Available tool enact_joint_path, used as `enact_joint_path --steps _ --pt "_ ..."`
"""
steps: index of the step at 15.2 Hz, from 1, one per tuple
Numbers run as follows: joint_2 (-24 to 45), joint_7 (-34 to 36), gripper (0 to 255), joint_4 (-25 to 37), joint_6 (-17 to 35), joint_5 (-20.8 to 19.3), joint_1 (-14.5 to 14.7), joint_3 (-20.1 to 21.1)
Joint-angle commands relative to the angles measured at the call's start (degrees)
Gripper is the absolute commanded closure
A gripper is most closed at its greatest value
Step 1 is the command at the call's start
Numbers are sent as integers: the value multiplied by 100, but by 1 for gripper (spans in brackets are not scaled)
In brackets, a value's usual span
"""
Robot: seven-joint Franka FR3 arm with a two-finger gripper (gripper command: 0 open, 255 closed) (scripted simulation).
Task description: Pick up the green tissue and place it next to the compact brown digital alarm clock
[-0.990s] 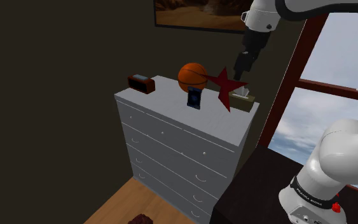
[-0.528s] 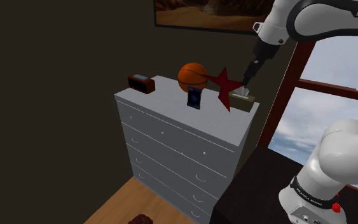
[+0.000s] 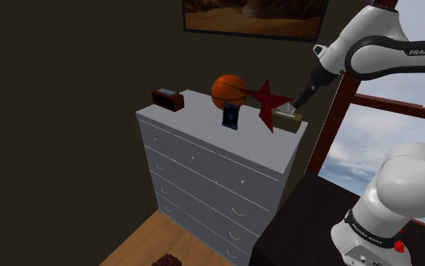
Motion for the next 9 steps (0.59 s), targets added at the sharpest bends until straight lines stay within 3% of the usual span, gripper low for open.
enact_joint_path --steps 1,5,9 --pt "-50 -453 0 -202 449 -153 -66 -456" --pt "278 -1361 0 -387 1503 -362 25 -1502" --pt "758 -2381 0 -296 2499 -379 541 -2769"
